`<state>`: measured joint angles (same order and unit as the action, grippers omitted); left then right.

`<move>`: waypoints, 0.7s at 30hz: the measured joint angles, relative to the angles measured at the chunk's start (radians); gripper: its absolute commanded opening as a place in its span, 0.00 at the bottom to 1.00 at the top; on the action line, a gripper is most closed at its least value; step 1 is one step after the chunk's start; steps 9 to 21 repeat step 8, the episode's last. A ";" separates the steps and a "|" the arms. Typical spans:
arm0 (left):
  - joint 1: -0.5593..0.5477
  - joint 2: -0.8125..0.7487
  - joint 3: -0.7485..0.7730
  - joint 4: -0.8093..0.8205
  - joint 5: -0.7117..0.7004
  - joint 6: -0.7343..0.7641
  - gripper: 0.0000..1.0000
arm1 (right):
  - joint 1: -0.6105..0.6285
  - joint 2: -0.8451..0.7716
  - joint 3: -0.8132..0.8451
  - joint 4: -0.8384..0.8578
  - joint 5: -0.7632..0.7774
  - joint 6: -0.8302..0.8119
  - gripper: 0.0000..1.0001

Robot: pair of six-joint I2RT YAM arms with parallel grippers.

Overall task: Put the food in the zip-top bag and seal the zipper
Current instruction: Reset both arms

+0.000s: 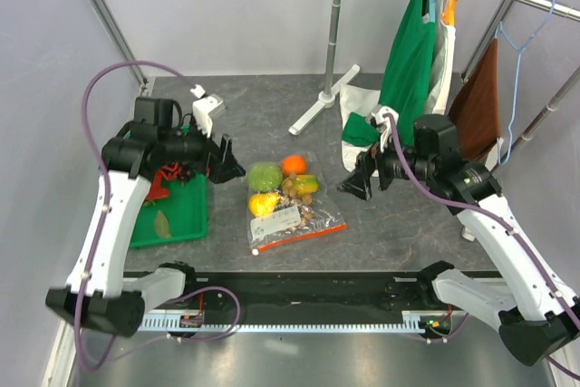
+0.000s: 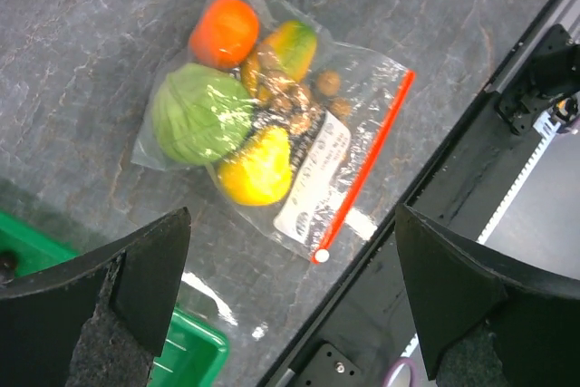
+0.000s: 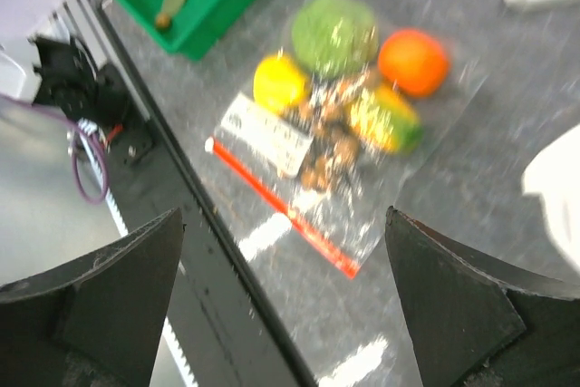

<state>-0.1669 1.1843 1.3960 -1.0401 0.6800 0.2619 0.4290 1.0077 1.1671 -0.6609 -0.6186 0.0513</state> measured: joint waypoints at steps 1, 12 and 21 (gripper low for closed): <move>0.000 -0.045 -0.021 -0.004 0.000 -0.006 1.00 | 0.000 -0.014 -0.027 -0.013 -0.003 -0.005 0.98; 0.009 -0.202 -0.152 -0.007 -0.021 -0.036 1.00 | 0.000 -0.132 -0.118 -0.077 -0.005 -0.035 0.98; 0.009 -0.202 -0.152 -0.007 -0.021 -0.036 1.00 | 0.000 -0.132 -0.118 -0.077 -0.005 -0.035 0.98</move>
